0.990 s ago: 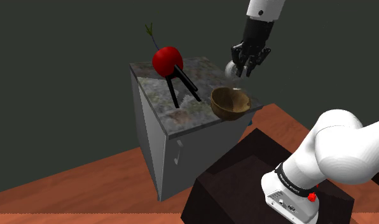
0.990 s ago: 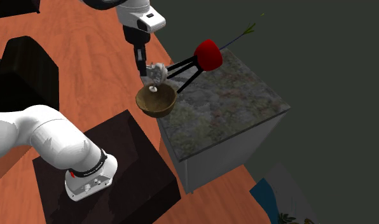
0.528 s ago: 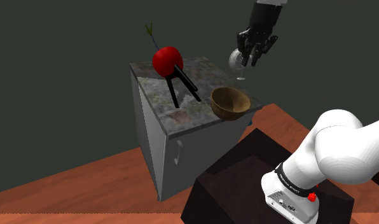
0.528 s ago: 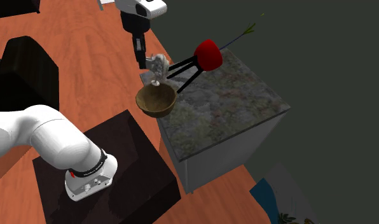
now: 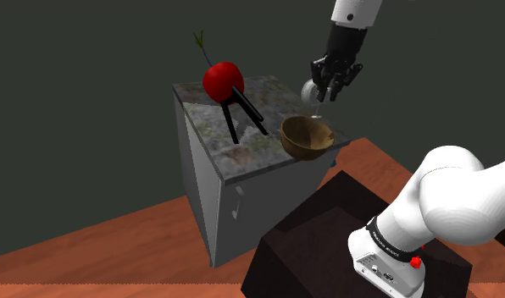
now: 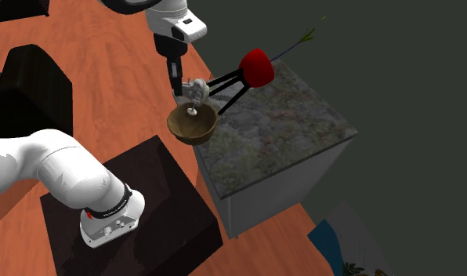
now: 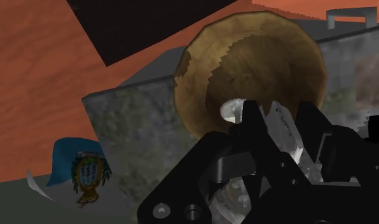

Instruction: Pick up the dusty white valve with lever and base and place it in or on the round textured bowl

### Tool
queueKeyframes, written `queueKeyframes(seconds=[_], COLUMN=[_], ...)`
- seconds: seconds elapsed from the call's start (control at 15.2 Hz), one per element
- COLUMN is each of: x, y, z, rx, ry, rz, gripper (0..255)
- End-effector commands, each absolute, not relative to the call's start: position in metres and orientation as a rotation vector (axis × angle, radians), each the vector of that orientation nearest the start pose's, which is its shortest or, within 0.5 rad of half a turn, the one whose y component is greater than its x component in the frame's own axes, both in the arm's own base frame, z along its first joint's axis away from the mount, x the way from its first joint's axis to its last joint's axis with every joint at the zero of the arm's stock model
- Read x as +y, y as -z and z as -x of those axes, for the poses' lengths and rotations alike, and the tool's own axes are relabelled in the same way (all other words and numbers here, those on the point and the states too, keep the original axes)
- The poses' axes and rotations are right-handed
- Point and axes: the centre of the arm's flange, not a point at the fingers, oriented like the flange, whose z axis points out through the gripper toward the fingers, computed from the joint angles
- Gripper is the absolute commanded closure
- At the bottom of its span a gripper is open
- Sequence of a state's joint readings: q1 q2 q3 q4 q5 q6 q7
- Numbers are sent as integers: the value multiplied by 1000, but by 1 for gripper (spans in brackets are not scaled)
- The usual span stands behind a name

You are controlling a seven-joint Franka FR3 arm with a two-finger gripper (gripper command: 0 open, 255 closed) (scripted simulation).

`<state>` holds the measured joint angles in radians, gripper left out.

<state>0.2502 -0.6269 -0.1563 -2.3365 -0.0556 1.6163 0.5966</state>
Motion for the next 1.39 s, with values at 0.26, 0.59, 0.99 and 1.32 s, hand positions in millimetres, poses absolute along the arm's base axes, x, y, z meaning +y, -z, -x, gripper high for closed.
queueKeyframes(seconds=[0.26, 0.59, 0.99, 1.32], x=[18, 18, 12, 6], y=[-516, -500, -465, -436], z=[-354, -354, -310, -301], rx=[721, 721, 211, 24], ry=[-164, -164, 167, 286], rz=[3054, 3054, 3154, 3161], gripper=[255, 255, 0, 0])
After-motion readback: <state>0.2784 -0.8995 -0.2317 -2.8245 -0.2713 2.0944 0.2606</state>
